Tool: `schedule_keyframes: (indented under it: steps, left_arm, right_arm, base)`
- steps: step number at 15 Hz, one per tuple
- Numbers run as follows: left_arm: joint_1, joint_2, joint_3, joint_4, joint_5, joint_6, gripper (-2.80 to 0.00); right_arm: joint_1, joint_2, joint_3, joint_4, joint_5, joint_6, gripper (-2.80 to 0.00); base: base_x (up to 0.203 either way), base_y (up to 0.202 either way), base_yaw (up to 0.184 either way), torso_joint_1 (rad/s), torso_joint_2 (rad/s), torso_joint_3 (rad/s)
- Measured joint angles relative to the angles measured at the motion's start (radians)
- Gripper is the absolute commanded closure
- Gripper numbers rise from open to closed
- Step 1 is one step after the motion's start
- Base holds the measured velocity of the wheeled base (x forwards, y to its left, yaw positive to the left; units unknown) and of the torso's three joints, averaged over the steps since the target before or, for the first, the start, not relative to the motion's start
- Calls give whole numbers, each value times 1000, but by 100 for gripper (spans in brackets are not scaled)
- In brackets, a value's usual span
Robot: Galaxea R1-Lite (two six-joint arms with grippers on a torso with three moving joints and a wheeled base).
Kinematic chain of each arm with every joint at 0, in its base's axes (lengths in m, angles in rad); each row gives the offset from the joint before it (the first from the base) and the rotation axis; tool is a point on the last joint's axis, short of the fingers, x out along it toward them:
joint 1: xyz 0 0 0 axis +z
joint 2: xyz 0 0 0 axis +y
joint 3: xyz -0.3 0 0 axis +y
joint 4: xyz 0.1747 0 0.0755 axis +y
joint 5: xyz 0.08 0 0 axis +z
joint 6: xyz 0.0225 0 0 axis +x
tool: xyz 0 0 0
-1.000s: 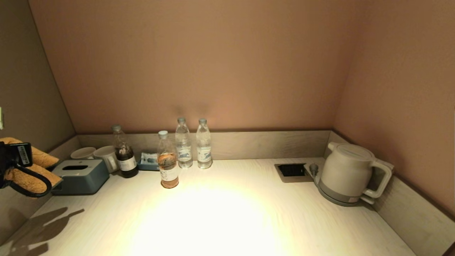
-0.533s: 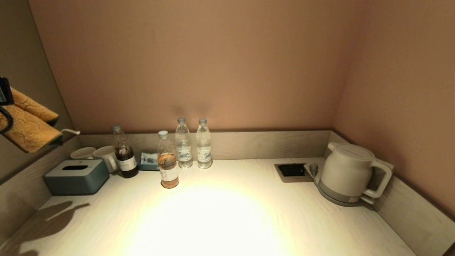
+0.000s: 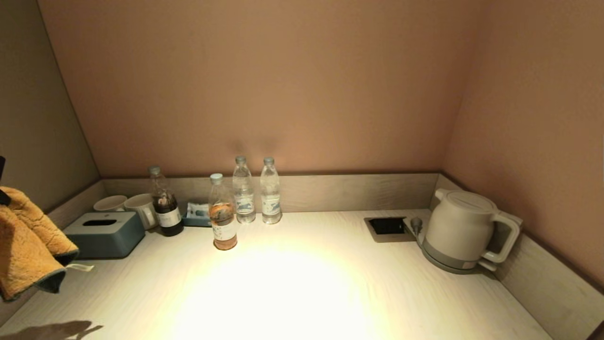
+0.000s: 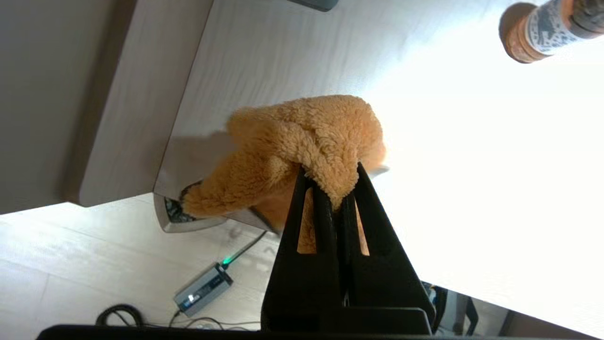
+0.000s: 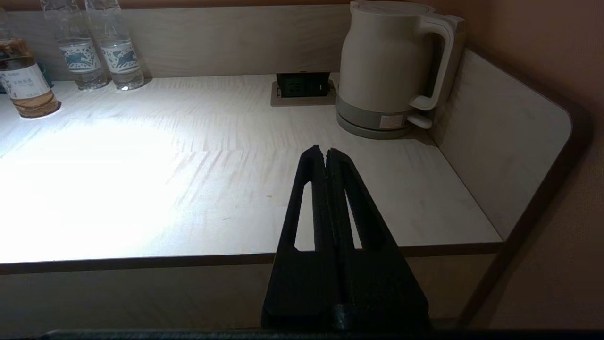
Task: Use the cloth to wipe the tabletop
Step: Place the tablecloth
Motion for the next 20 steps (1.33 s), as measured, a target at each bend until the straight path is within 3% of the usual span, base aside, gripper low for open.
schedule_keyframes:
  steps: [2,6,20]
  left_arm:
    - [69,62,-28,5,0,0,0]
    - [137,163,-63,12,-2,-1,0]
    - [186,525,-164,8,-6,0,0]
  right_arm:
    - [0,0,0,0,0,0,0]
    - [0,0,0,0,0,0,0]
    - [-1,0,0,0,0,0,0]
  base:
    - [0,0,0,0,0,0]
    - [0,0,0,0,0,0]
    - [0,0,0,0,0,0]
